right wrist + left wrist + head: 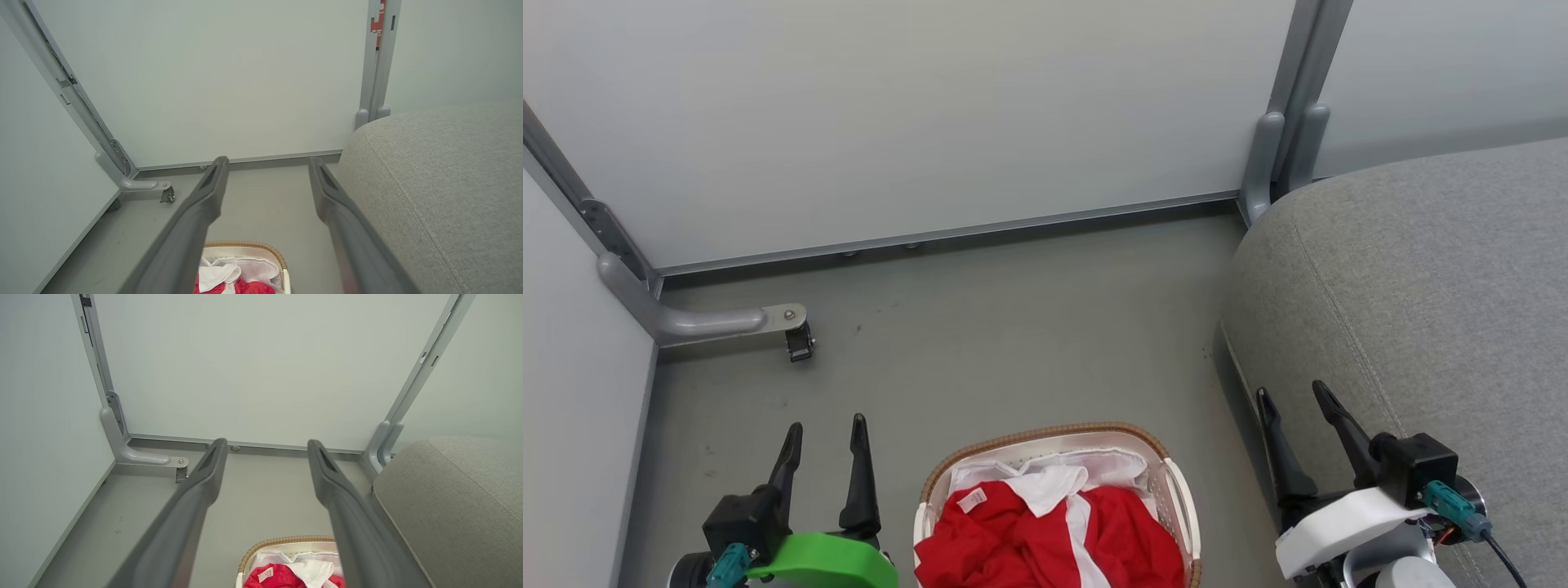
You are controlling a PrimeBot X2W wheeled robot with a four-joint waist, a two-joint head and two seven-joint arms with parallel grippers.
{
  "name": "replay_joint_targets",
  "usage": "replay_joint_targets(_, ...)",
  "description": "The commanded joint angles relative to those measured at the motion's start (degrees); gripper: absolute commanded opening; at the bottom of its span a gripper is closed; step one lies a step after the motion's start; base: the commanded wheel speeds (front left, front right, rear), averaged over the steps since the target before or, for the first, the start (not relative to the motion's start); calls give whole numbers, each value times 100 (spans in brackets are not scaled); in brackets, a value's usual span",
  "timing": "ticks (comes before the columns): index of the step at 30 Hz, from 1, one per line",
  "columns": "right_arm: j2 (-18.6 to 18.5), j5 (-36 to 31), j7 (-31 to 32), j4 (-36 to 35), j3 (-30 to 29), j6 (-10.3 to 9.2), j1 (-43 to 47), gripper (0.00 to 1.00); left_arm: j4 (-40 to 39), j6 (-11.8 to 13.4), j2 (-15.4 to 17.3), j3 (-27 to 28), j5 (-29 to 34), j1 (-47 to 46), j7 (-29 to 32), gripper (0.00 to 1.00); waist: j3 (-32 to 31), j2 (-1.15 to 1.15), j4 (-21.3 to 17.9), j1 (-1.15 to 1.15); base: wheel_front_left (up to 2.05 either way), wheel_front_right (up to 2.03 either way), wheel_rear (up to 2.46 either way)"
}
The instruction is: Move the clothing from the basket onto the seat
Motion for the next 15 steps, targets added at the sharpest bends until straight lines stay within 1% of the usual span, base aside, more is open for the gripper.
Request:
replay_joint_targets(1, -33, -134, -57, -43, 29, 0, 61, 100, -5, 29, 45, -11, 119, 78, -51, 100, 3, 0, 0, 0, 0, 0, 0)
replay_joint_targets(15, -40, -658, -205, -78, 120, 0, 77, 100, 108, 53, 48, -130, 591, 72, -201, 100, 20, 0, 6, 0, 0, 0, 0)
